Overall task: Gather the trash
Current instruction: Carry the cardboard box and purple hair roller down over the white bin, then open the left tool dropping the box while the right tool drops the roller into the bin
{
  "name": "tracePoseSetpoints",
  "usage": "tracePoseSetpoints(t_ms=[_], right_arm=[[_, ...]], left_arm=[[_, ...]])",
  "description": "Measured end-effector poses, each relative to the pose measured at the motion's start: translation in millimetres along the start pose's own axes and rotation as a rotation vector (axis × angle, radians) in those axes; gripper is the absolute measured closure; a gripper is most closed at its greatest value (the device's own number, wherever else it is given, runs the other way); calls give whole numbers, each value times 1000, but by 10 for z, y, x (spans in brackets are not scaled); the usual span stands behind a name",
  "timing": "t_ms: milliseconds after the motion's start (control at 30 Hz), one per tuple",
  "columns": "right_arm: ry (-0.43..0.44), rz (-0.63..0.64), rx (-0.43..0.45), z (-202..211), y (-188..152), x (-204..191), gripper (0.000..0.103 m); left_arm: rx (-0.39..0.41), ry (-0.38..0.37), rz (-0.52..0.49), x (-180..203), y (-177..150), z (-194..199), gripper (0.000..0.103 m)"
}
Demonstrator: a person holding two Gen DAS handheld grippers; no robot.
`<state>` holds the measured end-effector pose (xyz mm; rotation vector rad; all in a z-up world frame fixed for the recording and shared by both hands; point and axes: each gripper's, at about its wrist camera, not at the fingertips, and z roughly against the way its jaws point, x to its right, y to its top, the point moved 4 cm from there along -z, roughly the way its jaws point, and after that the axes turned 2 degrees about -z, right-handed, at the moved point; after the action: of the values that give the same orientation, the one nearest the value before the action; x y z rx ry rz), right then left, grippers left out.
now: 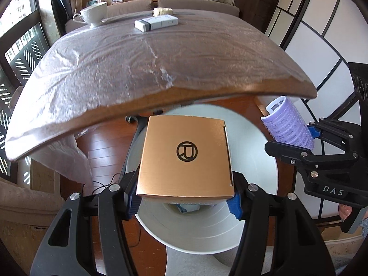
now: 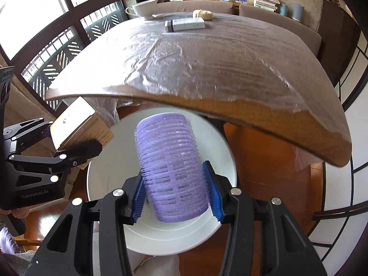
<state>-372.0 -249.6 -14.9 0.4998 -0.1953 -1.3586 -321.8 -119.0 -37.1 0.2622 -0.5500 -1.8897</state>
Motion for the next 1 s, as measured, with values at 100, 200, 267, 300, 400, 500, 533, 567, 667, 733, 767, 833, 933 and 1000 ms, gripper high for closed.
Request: tracePoseSetpoints(t_ms=[100,200,267,300,400,500,533,567,667,733,767,833,933,1000], right_arm=[[-3,-1,-15,-55,-102,13,57],[-2,-2,-33,-133,-196,30,57],[-2,-3,-45,-191,-244,42,57],[-2,-4,-52,-229,-250,44,57],[1,-14,-76,-337,-299,70,57],[6,-23,-94,-436,-328,81,57],[7,-24,-99,-467,-329,81,57],[7,-26,-106,-507,-333,85,57],[9,-28,-121,-576,-322,90,57],[9,-31,-129,-620,-307,89,57],[11,-34,-133,-643,-312,84,57],[14,-41,-142,-680,-319,74,57],[18,-51,-152,-688,-340,119,57],[19,-54,-159,-709,-347,119,57]], left_arm=[[-17,4,-2,31,-116,-53,43],[-38,9,-6,58,-222,-125,43],[-50,10,-7,77,-270,-170,43],[-58,11,-9,83,-295,-197,43],[-79,14,-12,98,-354,-275,43],[-100,14,-19,90,-385,-385,43],[-106,16,-20,93,-389,-409,43],[-113,16,-21,92,-399,-443,43],[-131,14,-19,81,-419,-529,43],[-144,13,-19,66,-430,-587,43],[-149,14,-21,57,-436,-611,43],[-157,17,-25,60,-439,-639,43],[-164,18,-25,52,-437,-678,43],[-167,17,-23,45,-439,-699,43]])
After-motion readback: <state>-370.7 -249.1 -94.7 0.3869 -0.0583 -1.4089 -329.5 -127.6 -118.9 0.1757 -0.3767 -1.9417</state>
